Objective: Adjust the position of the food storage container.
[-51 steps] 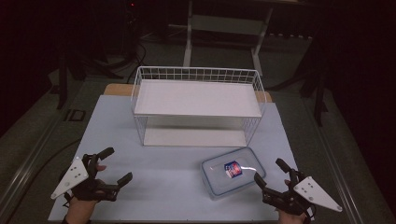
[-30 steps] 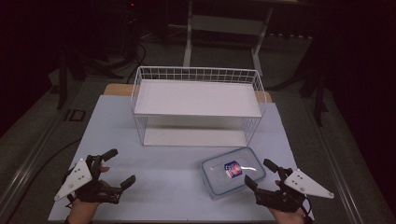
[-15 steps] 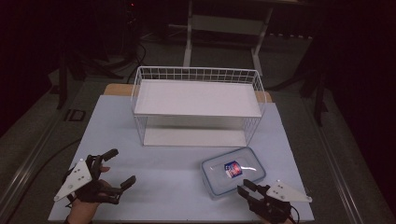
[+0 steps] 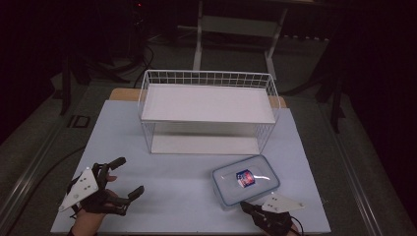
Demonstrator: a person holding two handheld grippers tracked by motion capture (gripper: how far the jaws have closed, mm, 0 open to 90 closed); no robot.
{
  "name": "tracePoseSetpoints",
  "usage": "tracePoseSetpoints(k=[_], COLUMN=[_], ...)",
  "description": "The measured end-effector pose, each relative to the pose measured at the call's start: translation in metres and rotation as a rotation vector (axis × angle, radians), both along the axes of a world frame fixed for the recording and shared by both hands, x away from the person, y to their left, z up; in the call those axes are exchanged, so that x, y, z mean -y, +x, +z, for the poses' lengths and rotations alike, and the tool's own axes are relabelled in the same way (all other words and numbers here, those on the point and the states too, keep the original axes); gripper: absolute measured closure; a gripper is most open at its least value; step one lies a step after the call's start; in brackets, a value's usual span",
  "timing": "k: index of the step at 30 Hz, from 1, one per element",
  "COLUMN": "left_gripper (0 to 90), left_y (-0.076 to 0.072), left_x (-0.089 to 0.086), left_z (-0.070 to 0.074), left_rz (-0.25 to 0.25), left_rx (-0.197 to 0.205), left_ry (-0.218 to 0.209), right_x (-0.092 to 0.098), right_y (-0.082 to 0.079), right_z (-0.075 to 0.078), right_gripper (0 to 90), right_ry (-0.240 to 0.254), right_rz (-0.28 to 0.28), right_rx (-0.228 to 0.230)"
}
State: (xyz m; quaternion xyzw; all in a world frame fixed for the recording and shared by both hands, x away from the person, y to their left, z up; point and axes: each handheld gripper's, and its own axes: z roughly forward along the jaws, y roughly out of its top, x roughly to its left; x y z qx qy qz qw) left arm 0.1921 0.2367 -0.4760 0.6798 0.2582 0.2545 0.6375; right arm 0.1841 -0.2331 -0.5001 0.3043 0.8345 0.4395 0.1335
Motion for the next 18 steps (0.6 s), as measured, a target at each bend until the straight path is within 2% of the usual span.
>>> tracePoseSetpoints(k=[1,5,18], left_gripper=[0.0,0.0,0.0], left_y=[0.0,0.0,0.0], left_x=[0.0,0.0,0.002], left_z=[0.0,0.0,-0.001], left_rz=[0.0,-0.002,-0.01], left_rx=[0.0,-0.001,-0.005], left_ry=[0.0,-0.001,0.004], right_x=[-0.002,-0.006,-0.02], right_y=[0.001,0.002,0.025], right_z=[-0.002,-0.003,-0.003], right_gripper=[90.0,90.0,90.0], right_ry=[-0.02,-0.029,-0.035], right_rz=[0.006,0.022,0.035], right_rx=[-0.001,0.014,0.029])
